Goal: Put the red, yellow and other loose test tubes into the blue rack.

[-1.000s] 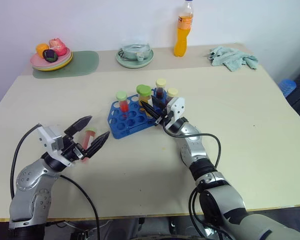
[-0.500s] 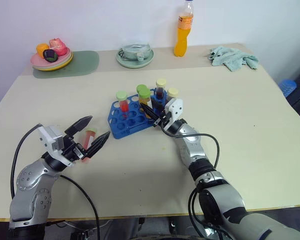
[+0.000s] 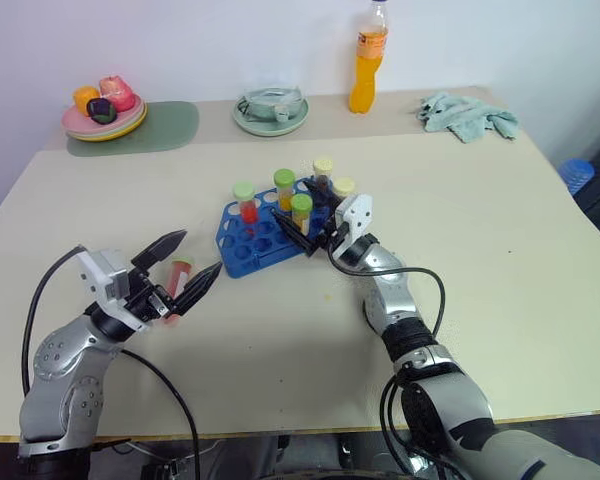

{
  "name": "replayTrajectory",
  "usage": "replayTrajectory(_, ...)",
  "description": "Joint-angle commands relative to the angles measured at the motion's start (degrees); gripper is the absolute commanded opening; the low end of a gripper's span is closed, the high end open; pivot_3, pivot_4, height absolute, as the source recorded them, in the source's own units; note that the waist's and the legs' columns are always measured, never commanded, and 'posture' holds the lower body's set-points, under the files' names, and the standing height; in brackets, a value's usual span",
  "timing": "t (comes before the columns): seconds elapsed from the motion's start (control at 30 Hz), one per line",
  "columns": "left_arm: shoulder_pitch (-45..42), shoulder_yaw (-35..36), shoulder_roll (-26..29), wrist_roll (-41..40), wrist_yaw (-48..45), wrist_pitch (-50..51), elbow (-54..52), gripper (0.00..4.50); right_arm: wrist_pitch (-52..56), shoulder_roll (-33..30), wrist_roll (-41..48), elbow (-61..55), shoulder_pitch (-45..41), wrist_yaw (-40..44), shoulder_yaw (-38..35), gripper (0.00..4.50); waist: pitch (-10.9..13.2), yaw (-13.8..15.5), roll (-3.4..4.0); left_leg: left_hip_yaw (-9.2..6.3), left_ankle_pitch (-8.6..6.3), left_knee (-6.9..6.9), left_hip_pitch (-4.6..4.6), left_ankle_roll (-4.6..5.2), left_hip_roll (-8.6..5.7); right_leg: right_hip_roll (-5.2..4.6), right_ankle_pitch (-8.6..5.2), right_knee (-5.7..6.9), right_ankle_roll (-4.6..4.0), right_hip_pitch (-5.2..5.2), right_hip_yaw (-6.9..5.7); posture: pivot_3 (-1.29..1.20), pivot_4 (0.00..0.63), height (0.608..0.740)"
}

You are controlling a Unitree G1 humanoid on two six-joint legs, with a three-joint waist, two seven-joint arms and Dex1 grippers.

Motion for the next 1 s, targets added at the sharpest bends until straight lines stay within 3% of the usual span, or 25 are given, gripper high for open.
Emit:
replayTrajectory(0.03, -1.81, 1.51, -0.38, -1.96, 5.17, 2.91, -3.53, 4.5, 4.0, -3.3, -0.16, -9.09, 1.89, 0.71, 0.91, 4.47, 0.0, 0.1, 0.0, 0.0, 0.0, 0.0, 0.0, 0.0, 0.0, 0.0, 0.0, 0.0, 0.0, -0.01, 0.0, 0.0, 0.15, 0.74)
replayTrajectory(0.2, -3.38, 3.01, -0.58, -0.96, 15.2, 7.9, -6.92, 4.5, 13.08, -10.32, -0.86, -23.15, 6.91, 2.52, 3.33, 4.47, 0.0, 0.11, -0.01, 0.0, -0.01, 0.01, -0.02, 0.0, 0.0, -0.02, -0.01, -0.01, 0.01, -0.01, 0.0, 0.0, 0.15, 0.74)
replayTrajectory(0.33, -4.42, 3.91, -0.53, 1.08, 25.49, 13.65, -10.0, 4.5, 25.76, -20.2, 6.06, -38.25, 12.4, 8.9, 2.47, 4.47, 0.02, 0.2, -0.03, 0.0, 0.0, -0.02, -0.06, 0.01, 0.01, -0.05, -0.02, -0.02, 0.03, 0.03, 0.01, 0.0, 0.15, 0.74)
replayTrajectory(0.47, -5.51, 3.35, -0.24, 3.75, 33.67, 19.82, -12.54, 4.5, 32.98, -27.2, 10.55, -45.7, 14.69, 12.15, 0.47, 4.47, 0.04, 0.15, -0.07, 0.04, -0.02, 0.03, -0.11, 0.03, 0.01, -0.08, -0.11, -0.03, -0.08, 0.22, 0.01, 0.0, 0.15, 0.74)
replayTrajectory(0.53, -7.46, 2.94, 0.65, 4.75, 39.03, 26.43, -14.04, 4.5, 36.58, -31.18, 13.27, -49.08, 15.29, 14.22, -1.04, 4.47, 0.04, 0.29, -0.08, 0.05, -0.02, 0.05, -0.12, 0.03, 0.03, -0.08, -0.14, -0.04, -0.07, 0.23, 0.0, 0.0, 0.15, 0.74)
replayTrajectory(0.6, -10.72, 3.44, 3.09, 3.27, 47.19, 45.39, -15.47, 4.5, 39.35, -33.98, 15.57, -51.24, 15.08, 15.53, -2.25, 4.47, 0.07, 0.58, -0.14, 0.05, -0.04, 0.08, -0.16, 0.03, 0.03, -0.08, -0.16, -0.05, -0.03, 0.23, -0.01, 0.0, 0.15, 0.74)
replayTrajectory(0.7, -18.68, 8.0, 1.3, -5.46, 52.76, 66.32, -17.27, 4.5, 41.17, -35.93, 16.71, -52.18, 13.95, 16.08, -3.19, 4.47, 0.1, 1.03, -0.21, 0.03, -0.05, 0.15, -0.22, 0.07, 0.03, -0.06, -0.1, -0.04, 0.15, 0.2, -0.03, 0.0, 0.15, 0.74)
replayTrajectory(0.8, -26.59, 10.54, 0.0, -6.18, 54.79, 82.13, -18.15, 4.5, 41.04, -35.95, 16.24, -51.98, 13.03, 15.19, -3.73, 4.47, 0.14, 1.35, -0.29, -0.01, -0.05, 0.33, -0.39, 0.08, 0.02, -0.02, -0.1, -0.02, 0.23, 0.13, -0.12, 0.0, 0.15, 0.74)
replayTrajectory(0.9, -28.85, 9.64, 0.83, -8.25, 57.05, 87.5, -16.5, 4.5, 40.63, -36.21, 15.72, -51.88, 13.37, 15.27, -3.83, 4.47, 0.11, 1.39, -0.33, 0.02, -0.05, 0.39, -0.47, 0.08, 0.01, -0.05, -0.08, -0.03, 0.23, 0.1, -0.13, 0.0, 0.15, 0.74)
replayTrajectory(1.0, -29.79, 7.57, 3.91, -16.58, 60.9, 87.5, -10.98, 4.5, 40.45, -37.12, 16.72, -52.61, 14.34, 16.48, -4.75, 4.47, 0.11, 1.38, -0.33, 0.03, -0.06, 0.35, -0.47, 0.07, 0.02, -0.06, -0.07, -0.02, 0.21, 0.03, -0.11, 0.0, 0.15, 0.74)
